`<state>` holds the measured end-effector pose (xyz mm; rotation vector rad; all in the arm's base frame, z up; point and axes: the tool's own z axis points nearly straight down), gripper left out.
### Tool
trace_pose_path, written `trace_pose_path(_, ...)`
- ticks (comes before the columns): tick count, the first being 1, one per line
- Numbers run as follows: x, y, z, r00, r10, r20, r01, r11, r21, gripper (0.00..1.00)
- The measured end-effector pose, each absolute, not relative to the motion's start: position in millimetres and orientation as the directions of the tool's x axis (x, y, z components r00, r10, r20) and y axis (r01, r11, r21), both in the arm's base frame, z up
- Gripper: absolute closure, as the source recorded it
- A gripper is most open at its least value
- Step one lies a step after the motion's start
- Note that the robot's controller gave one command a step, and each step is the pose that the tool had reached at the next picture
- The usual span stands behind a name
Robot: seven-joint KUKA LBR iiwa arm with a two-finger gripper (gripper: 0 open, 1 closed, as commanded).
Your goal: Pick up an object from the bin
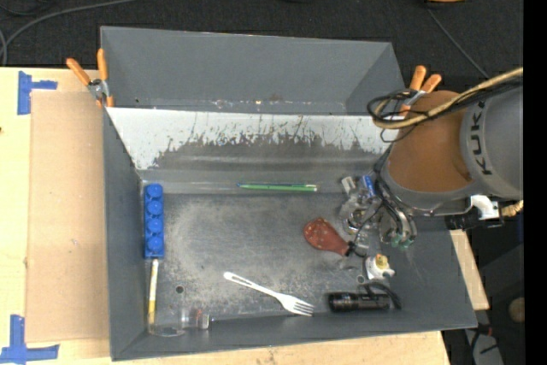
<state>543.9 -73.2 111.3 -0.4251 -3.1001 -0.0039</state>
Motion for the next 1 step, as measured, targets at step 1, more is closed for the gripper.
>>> trace_pose_path(1,539.7,-62.9,82.3,-0.798,0.603,-0.001,0.603,0.798,0.006,0.0)
